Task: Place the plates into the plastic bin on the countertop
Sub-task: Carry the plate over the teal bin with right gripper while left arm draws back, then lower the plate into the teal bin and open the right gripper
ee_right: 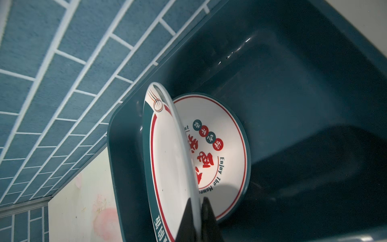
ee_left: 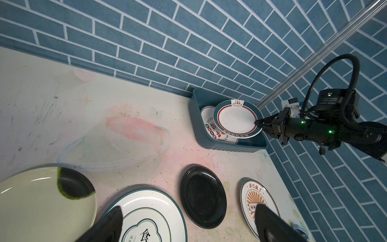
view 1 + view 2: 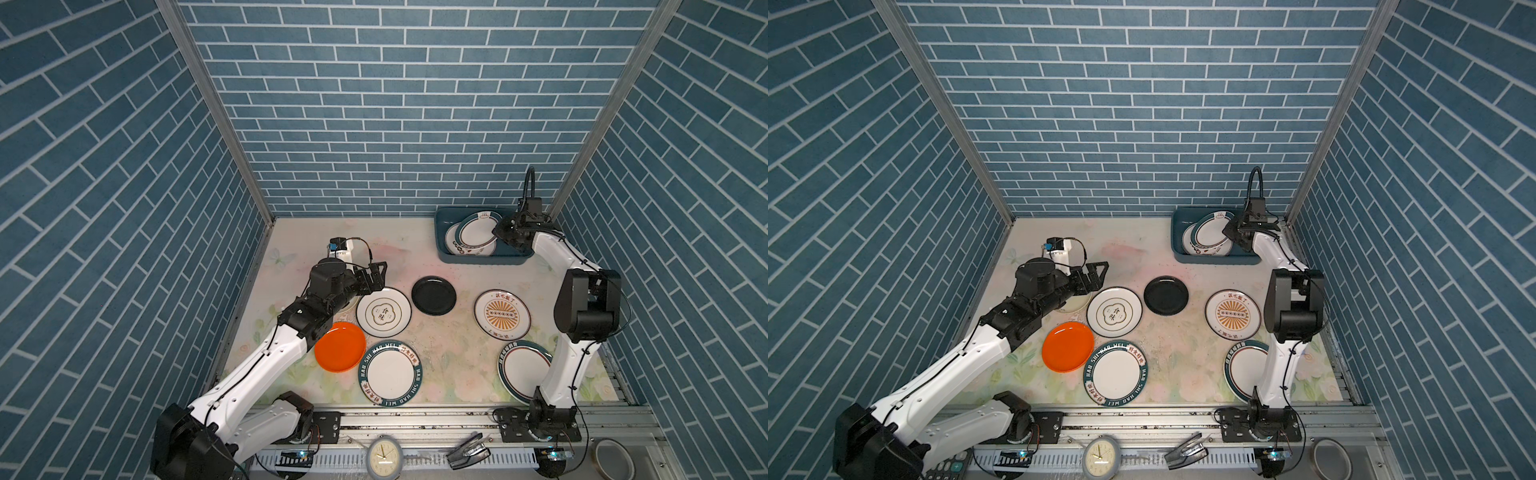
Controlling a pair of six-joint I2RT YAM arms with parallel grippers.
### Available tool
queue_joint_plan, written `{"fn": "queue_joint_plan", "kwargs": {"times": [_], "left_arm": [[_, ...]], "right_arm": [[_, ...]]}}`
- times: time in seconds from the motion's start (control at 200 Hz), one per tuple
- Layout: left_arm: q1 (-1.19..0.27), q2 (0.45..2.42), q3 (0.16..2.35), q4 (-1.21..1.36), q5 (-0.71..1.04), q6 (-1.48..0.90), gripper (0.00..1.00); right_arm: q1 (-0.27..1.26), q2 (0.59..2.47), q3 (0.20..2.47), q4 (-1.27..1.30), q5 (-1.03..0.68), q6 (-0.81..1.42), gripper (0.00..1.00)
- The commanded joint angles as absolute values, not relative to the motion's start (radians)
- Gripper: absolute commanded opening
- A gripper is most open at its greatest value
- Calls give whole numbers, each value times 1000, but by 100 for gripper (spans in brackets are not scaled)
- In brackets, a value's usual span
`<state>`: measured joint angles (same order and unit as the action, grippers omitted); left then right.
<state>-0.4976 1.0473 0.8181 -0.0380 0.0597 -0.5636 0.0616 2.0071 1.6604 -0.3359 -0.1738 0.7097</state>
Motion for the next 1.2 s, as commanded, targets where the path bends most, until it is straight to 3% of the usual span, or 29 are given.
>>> {"fn": "queue_joint_plan", "kwargs": {"times": [0.0, 0.59, 0.665, 0.785, 0.87, 0.96, 1.09, 1.195], "left_arm": [[-491, 1021, 790, -2, 42, -550, 100], [-491, 1023, 769, 48, 63, -572, 100], [-492, 1028, 769, 49, 64, -571, 99], [-491, 1037, 774, 57, 74, -575, 99], [-491, 1043, 777, 63, 80, -577, 100], [-491, 1051, 780, 70, 81, -578, 100], [-492, 1070, 795, 70, 91, -581, 99], [-492, 1081, 803, 71, 98, -579, 100]], "right_arm": [[48, 2041, 1722, -294, -221, 733, 0], [56, 2167, 1802, -403, -332, 753, 0], [55, 2182, 1822, -427, -354, 738, 12], [58, 2187, 1864, -483, -360, 701, 43], [61, 2186, 1879, -502, -358, 668, 56], [66, 2215, 1920, -560, -333, 623, 77], [71, 2237, 1991, -654, -302, 560, 88], [72, 2246, 2029, -700, -298, 529, 90]]}}
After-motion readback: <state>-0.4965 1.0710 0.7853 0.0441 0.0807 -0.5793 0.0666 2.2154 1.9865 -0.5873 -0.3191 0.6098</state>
